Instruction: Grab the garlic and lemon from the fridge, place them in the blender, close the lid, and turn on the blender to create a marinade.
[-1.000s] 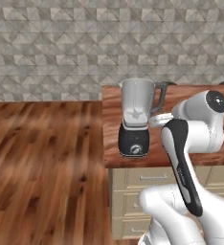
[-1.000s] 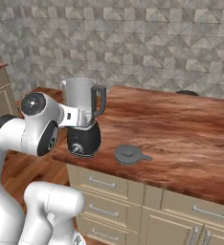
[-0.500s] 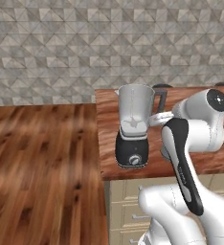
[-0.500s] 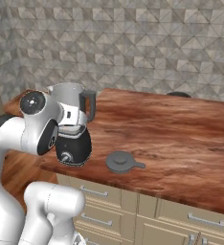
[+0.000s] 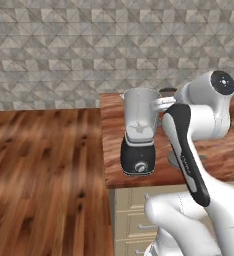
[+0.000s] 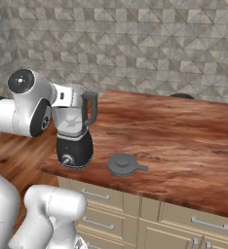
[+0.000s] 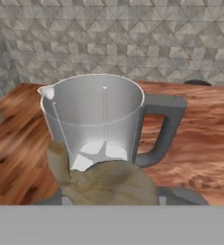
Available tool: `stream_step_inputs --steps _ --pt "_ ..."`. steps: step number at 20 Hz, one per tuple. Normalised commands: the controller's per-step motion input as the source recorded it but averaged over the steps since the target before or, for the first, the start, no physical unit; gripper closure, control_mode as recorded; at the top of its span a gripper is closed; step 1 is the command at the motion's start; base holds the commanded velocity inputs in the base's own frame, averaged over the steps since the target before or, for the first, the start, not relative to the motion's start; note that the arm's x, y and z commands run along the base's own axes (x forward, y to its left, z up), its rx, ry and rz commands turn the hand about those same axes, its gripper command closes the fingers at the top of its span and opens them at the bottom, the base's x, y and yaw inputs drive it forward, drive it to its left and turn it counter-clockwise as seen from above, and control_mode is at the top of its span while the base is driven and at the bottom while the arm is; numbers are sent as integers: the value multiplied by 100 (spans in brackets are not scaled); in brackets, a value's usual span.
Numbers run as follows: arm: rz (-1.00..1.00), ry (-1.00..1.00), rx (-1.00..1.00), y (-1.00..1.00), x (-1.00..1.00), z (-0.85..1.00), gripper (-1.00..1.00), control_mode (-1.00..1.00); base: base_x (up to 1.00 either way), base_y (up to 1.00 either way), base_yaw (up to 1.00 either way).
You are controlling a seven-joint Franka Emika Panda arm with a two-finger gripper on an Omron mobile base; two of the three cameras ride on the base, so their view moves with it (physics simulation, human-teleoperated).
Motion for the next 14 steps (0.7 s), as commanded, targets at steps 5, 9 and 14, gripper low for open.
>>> stream_step_inputs --steps 5,9,14 --pt "0 0 0 28 48 38 100 -100 0 0 0" --pt "0 5 0 16 58 11 100 -100 0 0 0" --pt "0 3 0 0 60 -3 100 -100 0 0 0"
